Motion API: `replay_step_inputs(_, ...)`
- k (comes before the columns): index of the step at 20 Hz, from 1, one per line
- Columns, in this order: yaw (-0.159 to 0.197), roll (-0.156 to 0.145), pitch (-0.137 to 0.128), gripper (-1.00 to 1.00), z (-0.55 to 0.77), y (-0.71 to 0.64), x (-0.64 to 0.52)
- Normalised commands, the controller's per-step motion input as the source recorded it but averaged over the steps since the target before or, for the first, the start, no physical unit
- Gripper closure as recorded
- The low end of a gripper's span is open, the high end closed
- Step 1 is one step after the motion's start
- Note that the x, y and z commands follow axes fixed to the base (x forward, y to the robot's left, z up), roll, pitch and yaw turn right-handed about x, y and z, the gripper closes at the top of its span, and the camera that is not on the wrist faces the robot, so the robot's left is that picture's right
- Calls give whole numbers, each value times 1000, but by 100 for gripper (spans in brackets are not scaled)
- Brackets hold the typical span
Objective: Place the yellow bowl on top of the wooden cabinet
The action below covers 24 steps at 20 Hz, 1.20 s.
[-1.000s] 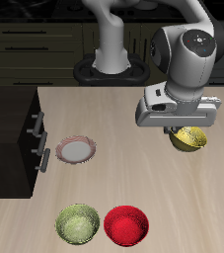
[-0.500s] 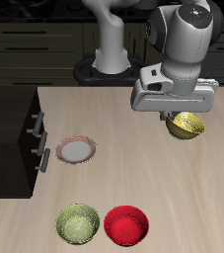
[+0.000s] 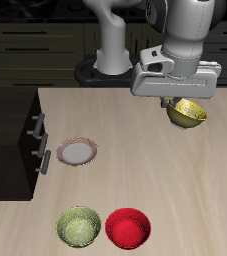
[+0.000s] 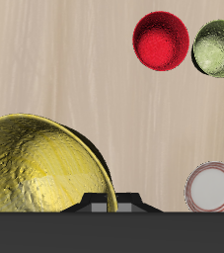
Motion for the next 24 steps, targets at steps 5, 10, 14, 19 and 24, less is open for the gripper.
replay_step_inputs(5, -17, -4, -31, 100, 212, -48, -38)
replay_step_inputs(10, 20, -96, -12, 100, 13, -341, -4)
replay_step_inputs(14, 17, -101, -17, 100, 67, -595, -29)
replay_step_inputs(19, -20, -66, -7, 100, 72, -479, -57)
replay_step_inputs(24, 0, -60, -10, 100, 46, -424, -124)
